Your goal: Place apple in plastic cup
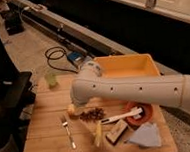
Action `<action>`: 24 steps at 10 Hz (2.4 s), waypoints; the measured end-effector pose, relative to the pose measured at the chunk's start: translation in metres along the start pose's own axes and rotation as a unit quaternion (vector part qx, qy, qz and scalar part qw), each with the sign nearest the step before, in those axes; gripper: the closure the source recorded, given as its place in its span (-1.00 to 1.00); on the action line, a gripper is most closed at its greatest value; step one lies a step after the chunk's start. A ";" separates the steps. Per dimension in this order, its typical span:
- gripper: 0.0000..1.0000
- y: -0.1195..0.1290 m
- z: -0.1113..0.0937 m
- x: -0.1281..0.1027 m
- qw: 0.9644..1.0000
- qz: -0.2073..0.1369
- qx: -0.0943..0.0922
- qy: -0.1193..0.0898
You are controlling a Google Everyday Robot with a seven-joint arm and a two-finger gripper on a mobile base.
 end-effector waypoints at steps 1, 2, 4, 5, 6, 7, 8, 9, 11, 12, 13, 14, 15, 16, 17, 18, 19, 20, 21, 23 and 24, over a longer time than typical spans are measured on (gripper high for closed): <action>-0.25 -0.003 0.013 0.001 1.000 0.005 -0.001 -0.007; -0.25 -0.005 0.026 0.001 1.000 0.010 -0.005 -0.015; -0.25 -0.009 0.049 -0.002 0.999 0.020 -0.015 -0.033; -0.25 -0.010 0.056 -0.003 0.999 0.024 -0.019 -0.039; -0.25 -0.010 0.074 -0.005 0.998 0.031 -0.029 -0.050; -0.25 -0.010 0.084 -0.006 0.997 0.034 -0.035 -0.056; -0.25 -0.010 0.096 -0.007 0.996 0.039 -0.042 -0.064; -0.25 -0.008 0.108 -0.004 0.995 0.045 -0.048 -0.069; -0.25 -0.009 0.123 0.000 0.994 0.055 -0.055 -0.078; -0.22 -0.009 0.131 0.001 0.993 0.058 -0.059 -0.081; -0.07 -0.009 0.136 0.002 0.993 0.059 -0.061 -0.081; 0.14 -0.008 0.136 0.003 0.993 0.060 -0.061 -0.081; 0.30 -0.008 0.136 0.005 0.993 0.062 -0.060 -0.080; 0.54 -0.007 0.133 0.010 0.993 0.067 -0.058 -0.078; 0.73 -0.007 0.131 0.012 0.993 0.068 -0.054 -0.076; 0.87 -0.009 0.126 0.013 0.994 0.068 -0.050 -0.074; 0.98 -0.013 0.116 0.012 0.995 0.064 -0.041 -0.071; 1.00 -0.024 0.097 0.009 0.996 0.057 -0.025 -0.069; 1.00 -0.033 0.082 0.005 0.996 0.050 -0.013 -0.069; 1.00 -0.066 0.038 -0.008 0.996 0.022 0.026 -0.081; 1.00 -0.087 0.020 -0.017 0.995 0.006 0.044 -0.094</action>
